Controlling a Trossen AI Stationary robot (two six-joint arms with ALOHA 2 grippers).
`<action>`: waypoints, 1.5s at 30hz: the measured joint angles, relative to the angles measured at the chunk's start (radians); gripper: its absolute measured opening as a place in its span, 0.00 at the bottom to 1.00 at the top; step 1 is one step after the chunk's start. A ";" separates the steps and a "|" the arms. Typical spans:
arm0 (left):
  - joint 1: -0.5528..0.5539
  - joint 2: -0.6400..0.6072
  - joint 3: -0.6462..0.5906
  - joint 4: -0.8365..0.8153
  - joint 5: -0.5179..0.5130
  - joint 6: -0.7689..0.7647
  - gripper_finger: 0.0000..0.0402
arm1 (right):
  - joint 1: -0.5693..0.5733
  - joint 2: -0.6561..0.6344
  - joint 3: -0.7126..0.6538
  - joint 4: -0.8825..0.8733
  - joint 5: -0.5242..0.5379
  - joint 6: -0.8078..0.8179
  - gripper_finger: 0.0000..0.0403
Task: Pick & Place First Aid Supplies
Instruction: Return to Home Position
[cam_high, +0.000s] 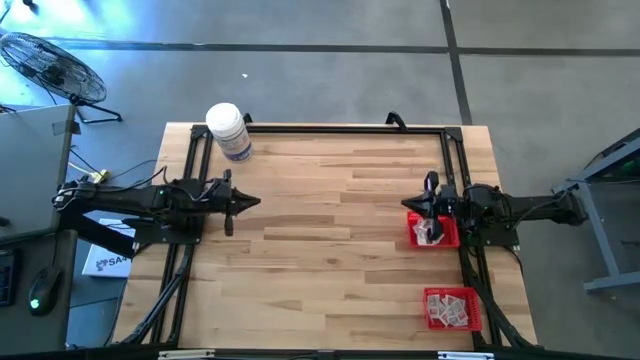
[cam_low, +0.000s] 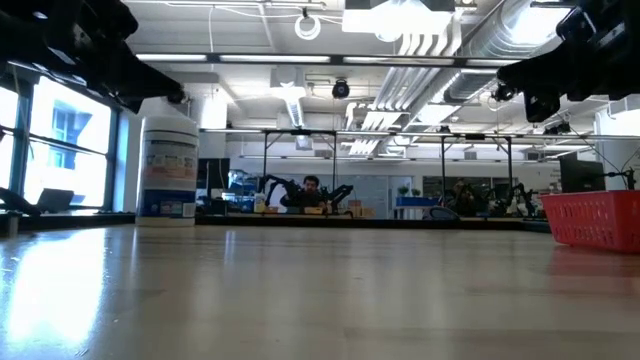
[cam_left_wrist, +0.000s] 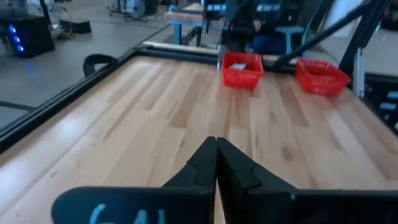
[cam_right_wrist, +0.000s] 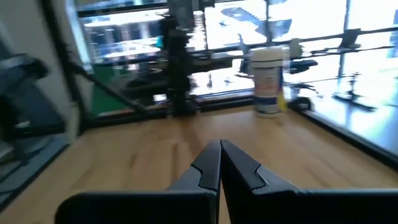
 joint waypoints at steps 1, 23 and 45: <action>0.000 -0.012 0.000 -0.001 0.003 -0.007 0.00 | 0.000 0.000 0.000 -0.001 0.036 -0.003 0.00; 0.000 -0.354 -0.003 -0.238 -0.022 -0.015 0.00 | 0.000 0.002 0.000 -0.001 0.145 -0.054 0.00; 0.000 -0.302 -0.193 0.012 0.119 -0.128 0.00 | 0.000 0.006 0.000 -0.007 0.147 -0.054 0.02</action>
